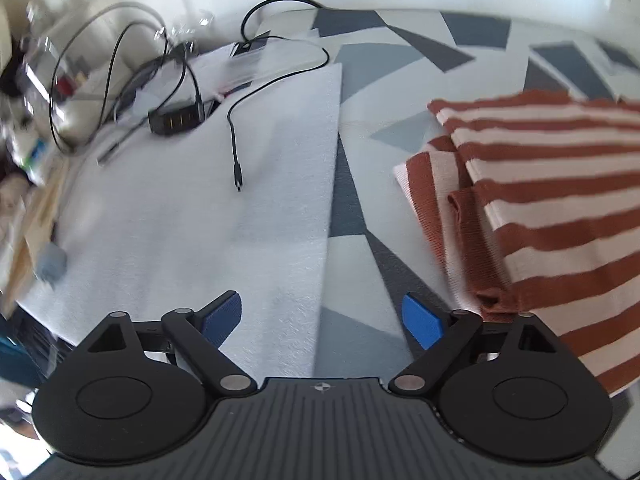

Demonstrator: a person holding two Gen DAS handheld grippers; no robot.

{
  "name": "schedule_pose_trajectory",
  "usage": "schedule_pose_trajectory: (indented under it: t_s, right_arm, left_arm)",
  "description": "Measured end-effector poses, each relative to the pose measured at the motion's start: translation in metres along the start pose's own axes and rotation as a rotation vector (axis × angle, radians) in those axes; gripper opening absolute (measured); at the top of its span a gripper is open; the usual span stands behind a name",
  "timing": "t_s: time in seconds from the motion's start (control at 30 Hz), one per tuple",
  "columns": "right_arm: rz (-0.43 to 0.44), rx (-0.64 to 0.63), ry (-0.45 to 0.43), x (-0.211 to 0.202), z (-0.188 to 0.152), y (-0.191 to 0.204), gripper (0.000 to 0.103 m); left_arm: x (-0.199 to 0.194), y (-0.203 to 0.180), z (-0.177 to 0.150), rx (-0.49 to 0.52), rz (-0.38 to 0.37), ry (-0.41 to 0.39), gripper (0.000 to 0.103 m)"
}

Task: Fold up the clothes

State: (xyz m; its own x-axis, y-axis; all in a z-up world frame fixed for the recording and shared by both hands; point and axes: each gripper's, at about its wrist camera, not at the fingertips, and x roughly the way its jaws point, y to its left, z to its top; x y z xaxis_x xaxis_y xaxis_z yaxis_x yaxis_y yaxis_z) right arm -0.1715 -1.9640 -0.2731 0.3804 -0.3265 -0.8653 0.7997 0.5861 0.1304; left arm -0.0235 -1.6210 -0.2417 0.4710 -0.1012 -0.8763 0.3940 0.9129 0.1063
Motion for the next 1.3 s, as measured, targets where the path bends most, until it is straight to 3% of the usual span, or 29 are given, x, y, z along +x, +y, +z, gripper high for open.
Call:
schedule_pose_trajectory:
  t_s: [0.07,0.13,0.3,0.4,0.47,1.03,1.3]
  right_arm:
    - [0.002,-0.005,-0.011,0.000,-0.002,0.000,0.102]
    - [0.005,-0.013,-0.025,0.000,-0.004,-0.001,0.102]
    - [0.013,-0.029,-0.057,-0.001,-0.009,-0.002,0.102]
    - [0.015,-0.029,-0.061,-0.002,-0.009,-0.002,0.102]
    - [0.017,-0.030,-0.067,-0.002,-0.010,-0.002,0.102]
    - [0.022,-0.056,-0.153,0.000,-0.015,0.000,0.102]
    - [0.031,-0.071,-0.148,0.001,-0.013,0.000,0.102]
  left_arm:
    - [-0.007,0.011,0.003,-0.135,-0.116,-0.008,0.089]
    - [-0.009,0.009,0.009,-0.208,-0.176,0.002,0.089]
    - [0.001,-0.038,0.026,-0.162,-0.248,0.038,0.089]
    - [0.014,-0.064,0.026,-0.080,-0.216,0.063,0.093]
    - [0.024,-0.069,0.021,-0.089,-0.157,0.078,0.103]
    - [0.026,-0.065,0.017,-0.087,-0.165,0.047,0.103]
    - [0.024,-0.064,0.010,-0.084,-0.173,0.008,0.103]
